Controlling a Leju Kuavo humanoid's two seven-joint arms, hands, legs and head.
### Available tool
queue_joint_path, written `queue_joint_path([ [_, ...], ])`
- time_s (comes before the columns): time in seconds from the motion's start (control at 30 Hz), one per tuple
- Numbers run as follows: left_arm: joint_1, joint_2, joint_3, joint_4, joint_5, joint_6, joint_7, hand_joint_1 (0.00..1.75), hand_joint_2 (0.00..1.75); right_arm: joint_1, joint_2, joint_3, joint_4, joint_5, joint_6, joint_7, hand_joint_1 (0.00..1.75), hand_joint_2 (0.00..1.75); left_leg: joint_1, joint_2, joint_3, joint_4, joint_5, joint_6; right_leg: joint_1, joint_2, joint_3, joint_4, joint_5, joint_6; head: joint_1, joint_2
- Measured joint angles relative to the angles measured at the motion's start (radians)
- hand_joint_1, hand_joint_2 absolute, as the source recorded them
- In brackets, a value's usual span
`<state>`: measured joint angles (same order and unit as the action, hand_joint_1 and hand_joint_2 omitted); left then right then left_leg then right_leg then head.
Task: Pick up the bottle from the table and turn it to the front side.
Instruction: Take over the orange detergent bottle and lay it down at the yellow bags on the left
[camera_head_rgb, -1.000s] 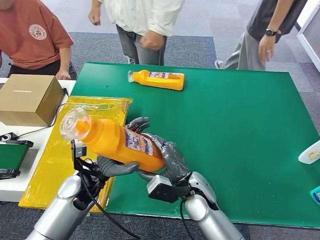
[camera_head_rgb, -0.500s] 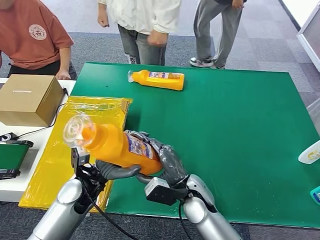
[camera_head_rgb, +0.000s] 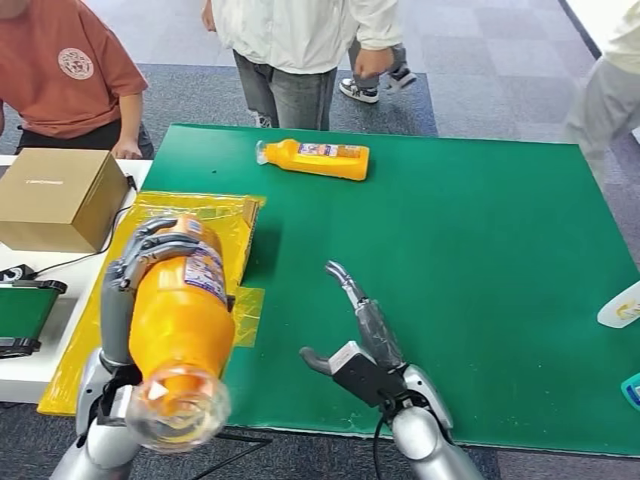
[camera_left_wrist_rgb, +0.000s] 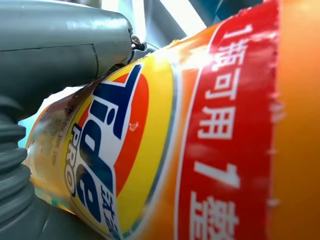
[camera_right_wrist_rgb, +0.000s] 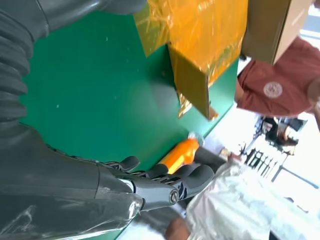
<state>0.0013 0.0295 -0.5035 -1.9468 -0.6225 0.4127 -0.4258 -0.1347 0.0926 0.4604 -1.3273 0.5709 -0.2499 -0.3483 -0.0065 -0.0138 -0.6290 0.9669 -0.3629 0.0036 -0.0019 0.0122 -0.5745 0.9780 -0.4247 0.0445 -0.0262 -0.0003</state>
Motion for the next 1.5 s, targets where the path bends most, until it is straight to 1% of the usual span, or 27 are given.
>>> queue_joint_path([
  [0.07, 0.012, 0.002, 0.01, -0.014, -0.155, 0.092, 0.04, 1.75, 1.75, 0.001, 0.0, -0.017, -0.013, -0.004, 0.0, 0.001, 0.0, 1.75, 0.0, 0.0, 0.0, 0.0, 0.0, 0.0, 0.0, 0.0, 0.0, 0.0, 0.0, 0.0, 0.0, 0.0],
  [0.1, 0.017, 0.003, 0.015, -0.017, -0.239, 0.131, 0.074, 1.75, 1.75, 0.001, 0.0, -0.025, -0.02, -0.005, 0.0, 0.001, 0.0, 1.75, 0.0, 0.0, 0.0, 0.0, 0.0, 0.0, 0.0, 0.0, 0.0, 0.0, 0.0, 0.0, 0.0, 0.0],
  [0.17, 0.026, 0.005, 0.028, -0.017, -0.419, 0.192, 0.168, 1.75, 1.75, 0.002, 0.0, -0.043, -0.036, -0.008, -0.001, 0.003, 0.0, 1.75, 0.0, 0.0, 0.0, 0.0, 0.0, 0.0, 0.0, 0.0, 0.0, 0.0, 0.0, 0.0, 0.0, 0.0],
  [0.2, 0.029, 0.006, 0.035, -0.014, -0.498, 0.206, 0.221, 1.75, 1.75, 0.002, 0.0, -0.051, -0.045, -0.011, -0.001, 0.005, 0.0, 1.75, 0.0, 0.0, 0.0, 0.0, 0.0, 0.0, 0.0, 0.0, 0.0, 0.0, 0.0, 0.0, 0.0, 0.0],
  [0.27, 0.032, 0.007, 0.056, 0.008, -0.614, 0.211, 0.321, 1.75, 1.75, 0.002, 0.0, -0.066, -0.065, -0.018, -0.001, 0.01, 0.0, 1.75, 0.0, 0.0, 0.0, 0.0, 0.0, 0.0, 0.0, 0.0, 0.0, 0.0, 0.0, 0.0, 0.0, 0.0],
  [0.33, 0.03, 0.007, 0.084, 0.057, -0.669, 0.204, 0.391, 1.75, 1.75, 0.002, 0.0, -0.079, -0.088, -0.027, 0.001, 0.015, 0.0, 1.75, 0.0, 0.0, 0.0, 0.0, 0.0, 0.0, 0.0, 0.0, 0.0, 0.0, 0.001, 0.0, 0.0, 0.0],
  [0.43, 0.015, 0.007, 0.141, 0.169, -0.679, 0.167, 0.442, 1.75, 1.75, 0.001, 0.0, -0.094, -0.123, -0.041, 0.014, 0.019, 0.0, 1.75, 0.0, 0.0, 0.0, 0.0, 0.001, 0.0, 0.0, 0.0, 0.0, 0.0, 0.001, 0.0, 0.0, 0.0],
  [0.57, -0.021, 0.003, 0.225, 0.355, -0.556, 0.063, 0.435, 1.75, 1.75, 0.0, 0.0, -0.1, -0.166, -0.064, 0.045, 0.021, 0.0, 1.75, 0.0, 0.0, 0.001, 0.0, 0.001, 0.0, 0.0, 0.0, 0.0, 0.0, 0.001, -0.001, 0.0, 0.0],
  [0.7, -0.07, 0.003, 0.285, 0.526, -0.539, 0.034, 0.42, 1.75, 1.75, -0.001, 0.0, -0.1, -0.193, -0.089, 0.081, 0.013, 0.0, 1.75, 0.0, 0.0, 0.0, 0.0, 0.001, 0.0, 0.0, 0.0, 0.0, 0.0, 0.001, -0.001, 0.0, 0.0],
  [0.83, -0.113, 0.002, 0.319, 0.666, -0.512, 0.018, 0.387, 1.75, 1.75, -0.003, 0.0, -0.094, -0.211, -0.108, 0.092, 0.004, 0.0, 1.75, 0.0, 0.0, 0.0, 0.0, 0.001, 0.0, 0.0, 0.0, 0.0, 0.0, 0.001, -0.001, 0.0, 0.0],
  [1.0, -0.14, 0.001, 0.334, 0.76, -0.515, 0.019, 0.371, 1.75, 1.75, -0.004, 0.0, -0.078, -0.232, -0.113, 0.093, -0.001, 0.0, 1.75, 0.0, 0.0, 0.0, 0.0, 0.001, 0.0, 0.0, 0.0, 0.0, 0.0, 0.001, -0.001, 0.0, 0.0],
  [1.2, -0.16, 0.001, 0.334, 0.808, -0.536, 0.016, 0.352, 1.75, 1.75, -0.009, 0.0, -0.055, -0.248, -0.117, 0.091, -0.006, 0.0, 1.75, 0.0, 0.0, 0.0, 0.0, 0.001, 0.0, 0.0, 0.0, 0.0, 0.0, 0.001, -0.001, 0.0, 0.0],
  [1.33, -0.178, 0.002, 0.33, 0.84, -0.55, 0.013, 0.336, 0.01, 1.75, -0.022, 0.0, -0.044, -0.249, -0.121, 0.092, -0.008, 0.0, 1.75, 0.0, 0.0, 0.0, 0.0, 0.001, 0.0, 0.0, 0.0, 0.0, 0.0, 0.001, -0.001, 0.0, 0.0],
  [1.5, -0.184, 0.002, 0.322, 0.863, -0.56, 0.018, 0.324, 0.0, 1.75, -0.032, 0.0, -0.038, -0.249, -0.124, 0.093, -0.012, 0.0, 1.75, 0.0, 0.0, 0.0, 0.0, 0.002, 0.0, 0.0, 0.0, 0.0, 0.0, 0.001, -0.001, 0.0, 0.0],
])
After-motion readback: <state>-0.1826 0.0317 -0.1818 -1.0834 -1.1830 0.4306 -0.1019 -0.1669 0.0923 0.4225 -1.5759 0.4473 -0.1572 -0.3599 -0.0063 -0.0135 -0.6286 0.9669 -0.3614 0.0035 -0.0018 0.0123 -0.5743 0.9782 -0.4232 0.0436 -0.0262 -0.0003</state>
